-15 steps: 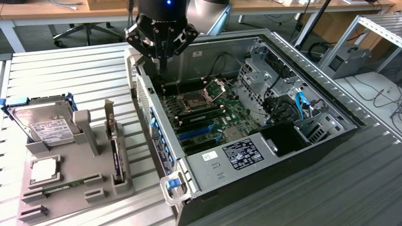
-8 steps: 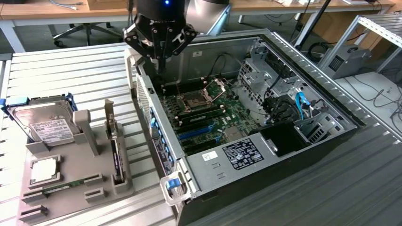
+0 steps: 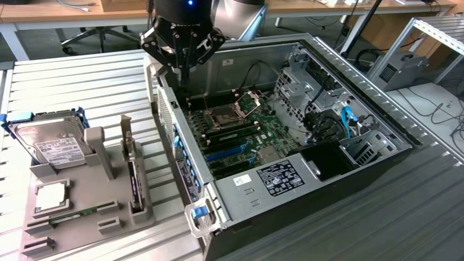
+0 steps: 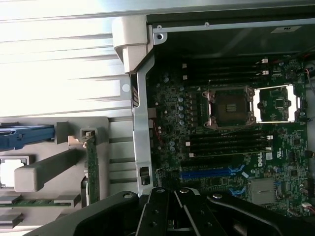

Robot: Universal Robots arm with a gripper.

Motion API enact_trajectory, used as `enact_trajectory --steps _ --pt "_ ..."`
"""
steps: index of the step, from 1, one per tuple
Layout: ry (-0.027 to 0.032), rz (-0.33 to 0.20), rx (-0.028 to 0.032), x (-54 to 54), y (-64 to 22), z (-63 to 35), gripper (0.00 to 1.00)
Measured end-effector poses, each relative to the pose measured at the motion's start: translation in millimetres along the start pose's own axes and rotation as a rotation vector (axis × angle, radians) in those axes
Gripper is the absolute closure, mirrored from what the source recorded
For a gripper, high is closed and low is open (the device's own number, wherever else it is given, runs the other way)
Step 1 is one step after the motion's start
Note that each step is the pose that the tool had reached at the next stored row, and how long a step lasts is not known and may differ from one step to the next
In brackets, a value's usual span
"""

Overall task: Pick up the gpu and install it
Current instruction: 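Reach for the gpu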

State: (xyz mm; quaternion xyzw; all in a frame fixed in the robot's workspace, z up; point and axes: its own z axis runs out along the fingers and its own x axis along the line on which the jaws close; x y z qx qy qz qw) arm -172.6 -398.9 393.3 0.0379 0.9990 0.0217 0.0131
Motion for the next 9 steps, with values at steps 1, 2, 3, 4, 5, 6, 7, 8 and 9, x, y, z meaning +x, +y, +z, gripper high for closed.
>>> enact_trajectory --steps 1,2,3,4,5,6,7,8,9 --pt "0.0 0.0 0.0 0.5 0.0 0.0 0.89" --pt "0.0 0.0 0.0 0.8 -0.1 0.0 0.89" --pt "0.0 0.0 0.0 1.3 -0.1 0.0 0.89" --pt "0.0 0.0 0.0 1.6 -0.1 0.0 0.89" --pt "0.0 0.0 0.0 2.0 -0.1 -0.1 0.89" --pt "0.0 0.0 0.0 2.4 -0.2 -0.1 0.89" --pt "0.0 0.0 0.0 2.8 -0.2 -0.1 0.89" --pt "0.0 0.0 0.0 3.2 -0.3 -0.1 0.89" --pt "0.0 0.0 0.0 3.6 -0.3 -0.1 0.89"
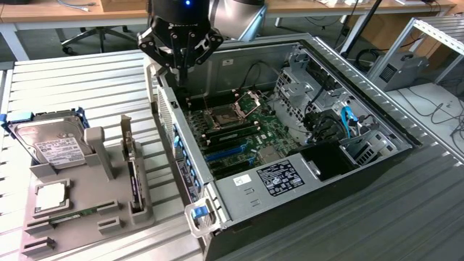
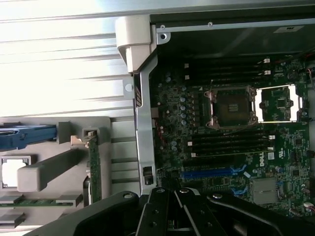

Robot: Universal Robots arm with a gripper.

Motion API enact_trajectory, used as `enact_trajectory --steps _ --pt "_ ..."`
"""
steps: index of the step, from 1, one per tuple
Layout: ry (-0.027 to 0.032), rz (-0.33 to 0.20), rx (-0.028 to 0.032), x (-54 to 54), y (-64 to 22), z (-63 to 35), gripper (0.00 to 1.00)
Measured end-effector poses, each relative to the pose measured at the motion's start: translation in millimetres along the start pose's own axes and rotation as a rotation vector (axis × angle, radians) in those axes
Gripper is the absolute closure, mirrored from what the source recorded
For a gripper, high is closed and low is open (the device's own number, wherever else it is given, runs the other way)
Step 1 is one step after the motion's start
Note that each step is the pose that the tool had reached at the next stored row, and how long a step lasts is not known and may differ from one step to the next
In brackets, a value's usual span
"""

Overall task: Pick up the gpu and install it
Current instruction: 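Reach for the gpu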

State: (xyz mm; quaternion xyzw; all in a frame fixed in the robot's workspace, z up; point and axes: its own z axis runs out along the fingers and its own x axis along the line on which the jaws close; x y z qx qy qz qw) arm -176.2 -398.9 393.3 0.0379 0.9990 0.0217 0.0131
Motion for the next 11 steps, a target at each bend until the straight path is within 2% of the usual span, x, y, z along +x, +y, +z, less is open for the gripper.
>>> enact_trajectory --steps 11 --pt "0.0 0.0 0.0 5.0 -0.4 -0.2 0.89"
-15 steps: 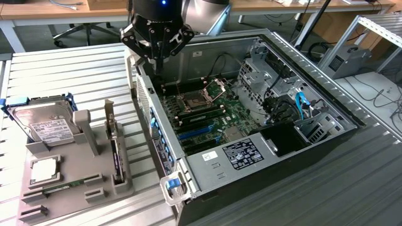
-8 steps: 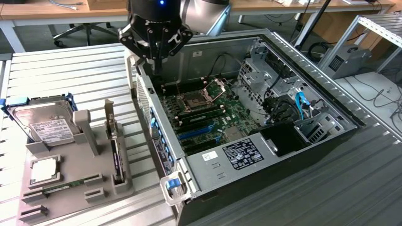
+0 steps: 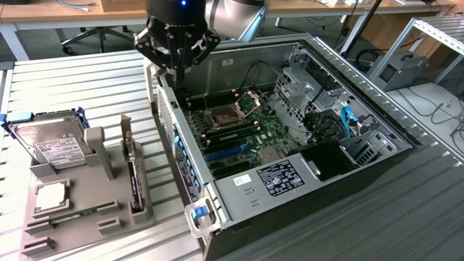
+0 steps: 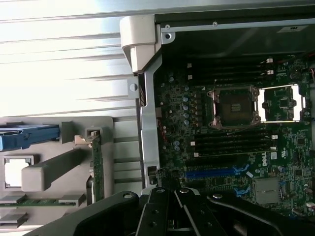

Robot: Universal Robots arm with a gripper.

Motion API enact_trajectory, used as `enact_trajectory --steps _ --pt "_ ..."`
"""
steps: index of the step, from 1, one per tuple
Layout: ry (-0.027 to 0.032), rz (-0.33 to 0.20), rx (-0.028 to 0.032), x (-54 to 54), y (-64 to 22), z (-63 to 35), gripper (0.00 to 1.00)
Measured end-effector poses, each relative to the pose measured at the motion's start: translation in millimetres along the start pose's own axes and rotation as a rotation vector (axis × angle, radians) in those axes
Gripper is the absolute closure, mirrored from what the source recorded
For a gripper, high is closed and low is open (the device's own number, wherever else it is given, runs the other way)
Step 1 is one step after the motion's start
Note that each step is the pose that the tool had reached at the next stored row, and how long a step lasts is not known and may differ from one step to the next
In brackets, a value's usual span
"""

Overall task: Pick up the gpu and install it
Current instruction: 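Reach for the gpu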

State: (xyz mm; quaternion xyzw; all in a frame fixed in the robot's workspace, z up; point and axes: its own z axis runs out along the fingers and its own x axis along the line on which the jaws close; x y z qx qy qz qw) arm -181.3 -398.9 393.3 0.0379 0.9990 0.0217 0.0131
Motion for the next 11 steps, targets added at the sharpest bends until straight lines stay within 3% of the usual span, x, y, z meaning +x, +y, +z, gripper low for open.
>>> enact_trajectory --steps 4,8,11 --pt "0.0 0.0 0.0 1.9 -0.1 -0.1 0.89" --pt "0.0 0.0 0.0 20.3 -1.5 -0.5 0.89" --pt "0.0 0.0 0.0 21.9 -1.6 -0.6 0.89"
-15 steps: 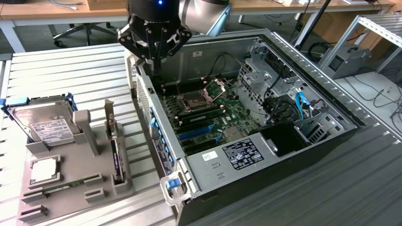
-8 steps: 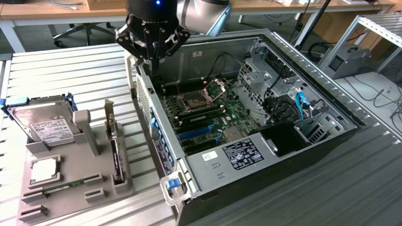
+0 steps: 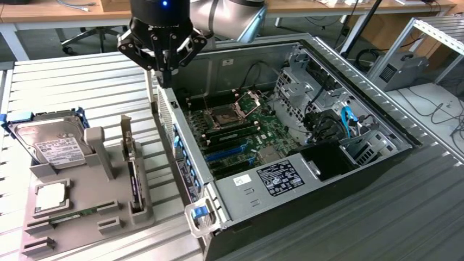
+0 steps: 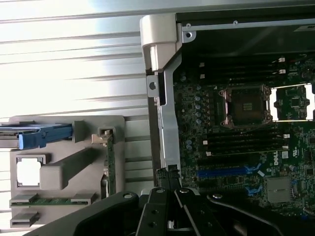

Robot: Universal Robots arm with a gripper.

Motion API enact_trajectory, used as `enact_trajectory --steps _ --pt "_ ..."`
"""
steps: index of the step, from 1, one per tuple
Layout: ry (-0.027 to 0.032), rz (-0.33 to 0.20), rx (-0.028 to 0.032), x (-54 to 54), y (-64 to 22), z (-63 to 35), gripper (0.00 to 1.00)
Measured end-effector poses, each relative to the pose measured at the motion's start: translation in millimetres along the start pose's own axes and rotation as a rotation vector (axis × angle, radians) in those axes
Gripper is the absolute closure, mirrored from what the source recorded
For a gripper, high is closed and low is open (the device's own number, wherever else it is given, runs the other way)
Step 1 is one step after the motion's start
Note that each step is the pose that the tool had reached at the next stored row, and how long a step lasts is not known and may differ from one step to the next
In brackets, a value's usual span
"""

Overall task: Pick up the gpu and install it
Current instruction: 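Reach for the gpu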

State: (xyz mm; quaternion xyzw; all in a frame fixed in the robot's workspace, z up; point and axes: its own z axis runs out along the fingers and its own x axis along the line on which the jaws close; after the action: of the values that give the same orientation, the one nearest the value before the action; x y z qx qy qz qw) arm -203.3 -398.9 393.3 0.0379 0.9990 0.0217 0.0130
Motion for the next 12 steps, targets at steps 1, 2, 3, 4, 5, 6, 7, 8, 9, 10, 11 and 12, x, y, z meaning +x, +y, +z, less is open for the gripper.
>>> enact_trajectory --steps 1,2,3,4,5,6,7,8,9,10,11,12 --pt "0.0 0.0 0.0 0.5 0.0 0.0 0.89" --pt "-0.0001 0.0 0.0 1.0 -0.1 0.0 0.89" --pt "0.0 0.0 0.0 1.5 -0.1 0.0 0.89" --pt "0.0 0.0 0.0 2.0 -0.2 -0.1 0.89" --pt "0.0 0.0 -0.0001 2.5 -0.2 0.0 0.89" --pt "-0.0001 0.0 -0.0001 3.0 -0.2 0.0 0.89" --pt "0.0 0.0 0.0 3.6 -0.3 -0.1 0.89" --pt "0.0 0.0 0.0 4.2 -0.3 -0.1 0.89" --pt "-0.0001 0.0 -0.0001 4.8 -0.4 -0.1 0.89" --pt "0.0 0.0 0.0 5.4 -0.4 -0.2 0.89" --pt "0.0 0.0 0.0 6.1 -0.5 -0.2 0.89" --pt "0.0 0.0 -0.0001 6.8 -0.5 -0.2 0.89"
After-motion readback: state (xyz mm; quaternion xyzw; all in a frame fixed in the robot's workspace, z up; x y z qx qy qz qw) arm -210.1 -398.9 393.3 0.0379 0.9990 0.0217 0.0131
